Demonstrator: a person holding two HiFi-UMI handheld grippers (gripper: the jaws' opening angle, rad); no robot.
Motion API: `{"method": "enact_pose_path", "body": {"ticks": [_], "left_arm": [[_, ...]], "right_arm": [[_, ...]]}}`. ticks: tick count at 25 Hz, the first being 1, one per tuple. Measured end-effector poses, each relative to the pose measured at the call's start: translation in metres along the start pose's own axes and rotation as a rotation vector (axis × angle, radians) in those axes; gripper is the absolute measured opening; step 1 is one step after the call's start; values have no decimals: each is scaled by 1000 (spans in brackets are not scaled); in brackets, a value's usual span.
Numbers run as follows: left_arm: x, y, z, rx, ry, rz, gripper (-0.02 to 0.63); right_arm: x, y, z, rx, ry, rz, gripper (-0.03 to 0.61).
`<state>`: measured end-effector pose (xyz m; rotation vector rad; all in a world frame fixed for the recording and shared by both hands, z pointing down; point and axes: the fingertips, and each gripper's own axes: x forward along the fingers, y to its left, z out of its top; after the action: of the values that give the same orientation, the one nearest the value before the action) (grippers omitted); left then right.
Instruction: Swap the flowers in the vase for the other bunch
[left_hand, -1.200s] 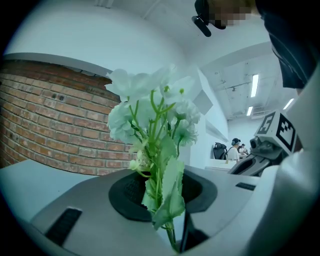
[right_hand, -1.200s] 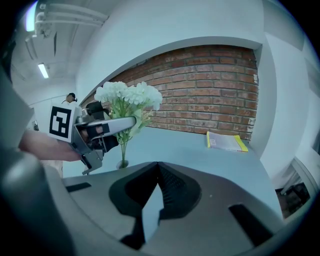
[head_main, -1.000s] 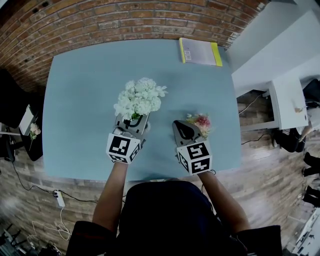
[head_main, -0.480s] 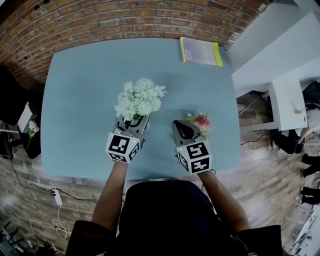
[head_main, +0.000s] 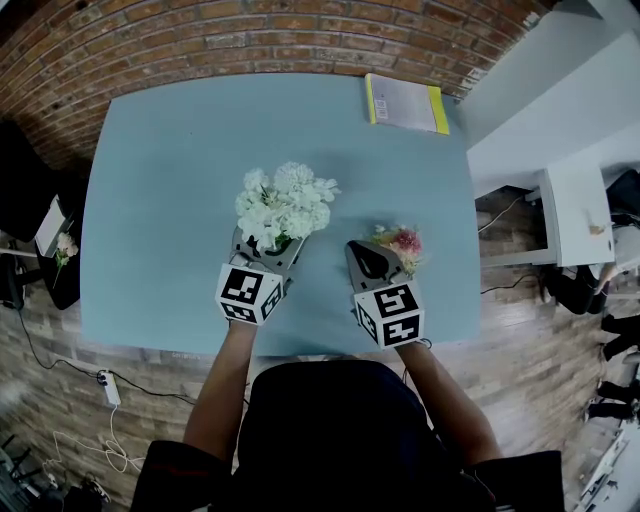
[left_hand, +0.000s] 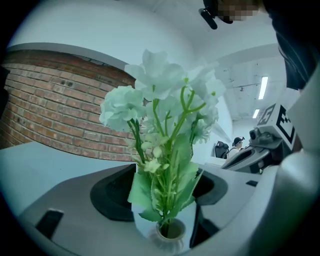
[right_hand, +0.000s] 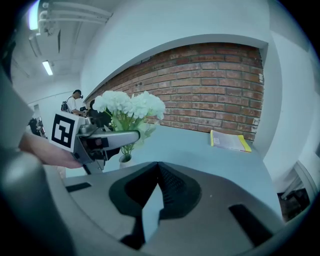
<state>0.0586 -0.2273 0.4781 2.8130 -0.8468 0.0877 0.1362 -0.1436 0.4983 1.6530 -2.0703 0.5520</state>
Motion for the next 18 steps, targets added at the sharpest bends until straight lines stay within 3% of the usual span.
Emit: {"method": "enact_pose_path", "body": {"ticks": [18], "left_arm": [[-17, -12, -12, 17, 42, 21, 367]], "right_arm": [[-8, 6, 4, -13, -28, 37, 12]]}}
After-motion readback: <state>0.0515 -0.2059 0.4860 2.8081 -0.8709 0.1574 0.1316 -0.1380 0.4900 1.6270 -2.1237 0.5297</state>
